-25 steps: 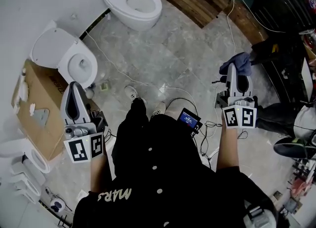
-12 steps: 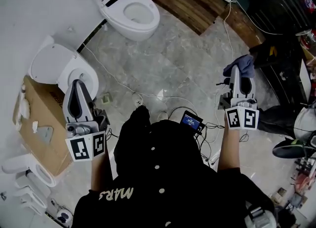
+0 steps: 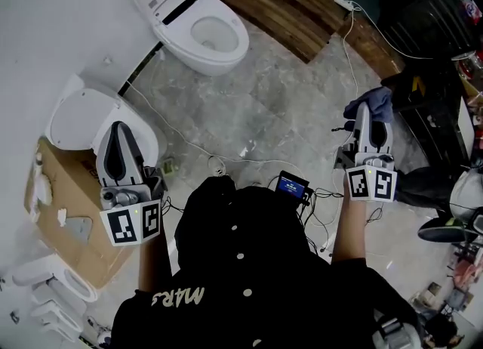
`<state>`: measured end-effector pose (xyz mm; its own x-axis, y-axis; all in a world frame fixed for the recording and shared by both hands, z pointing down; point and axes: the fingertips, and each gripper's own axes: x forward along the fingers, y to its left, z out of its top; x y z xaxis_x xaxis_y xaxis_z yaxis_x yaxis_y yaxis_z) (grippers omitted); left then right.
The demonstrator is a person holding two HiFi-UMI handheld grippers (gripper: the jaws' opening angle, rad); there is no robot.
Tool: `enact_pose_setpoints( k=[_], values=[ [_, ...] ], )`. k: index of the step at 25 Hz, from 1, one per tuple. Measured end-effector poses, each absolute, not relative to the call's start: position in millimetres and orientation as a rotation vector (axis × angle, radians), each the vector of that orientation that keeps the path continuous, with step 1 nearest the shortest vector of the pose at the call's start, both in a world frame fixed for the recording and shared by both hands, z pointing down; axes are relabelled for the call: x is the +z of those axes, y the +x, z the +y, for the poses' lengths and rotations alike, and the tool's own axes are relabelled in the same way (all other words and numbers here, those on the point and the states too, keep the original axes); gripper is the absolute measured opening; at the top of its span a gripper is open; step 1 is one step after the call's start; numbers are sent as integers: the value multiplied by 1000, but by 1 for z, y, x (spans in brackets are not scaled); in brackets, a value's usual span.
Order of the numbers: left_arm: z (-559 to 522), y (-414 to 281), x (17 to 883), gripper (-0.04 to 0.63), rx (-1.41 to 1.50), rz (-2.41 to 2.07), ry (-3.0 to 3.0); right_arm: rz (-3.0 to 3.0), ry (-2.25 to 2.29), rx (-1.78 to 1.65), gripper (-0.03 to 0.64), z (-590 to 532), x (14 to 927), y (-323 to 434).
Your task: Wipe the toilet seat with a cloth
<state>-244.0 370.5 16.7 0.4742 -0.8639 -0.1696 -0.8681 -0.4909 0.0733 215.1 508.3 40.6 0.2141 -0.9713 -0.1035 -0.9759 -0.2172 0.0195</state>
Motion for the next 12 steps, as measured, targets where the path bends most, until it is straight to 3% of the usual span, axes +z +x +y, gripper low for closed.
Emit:
enact_pose_setpoints(
  k=[12],
  values=[
    [300, -254, 29, 8, 229, 1477, -2721, 1864, -2499, 163, 86, 463, 37, 199]
  ],
)
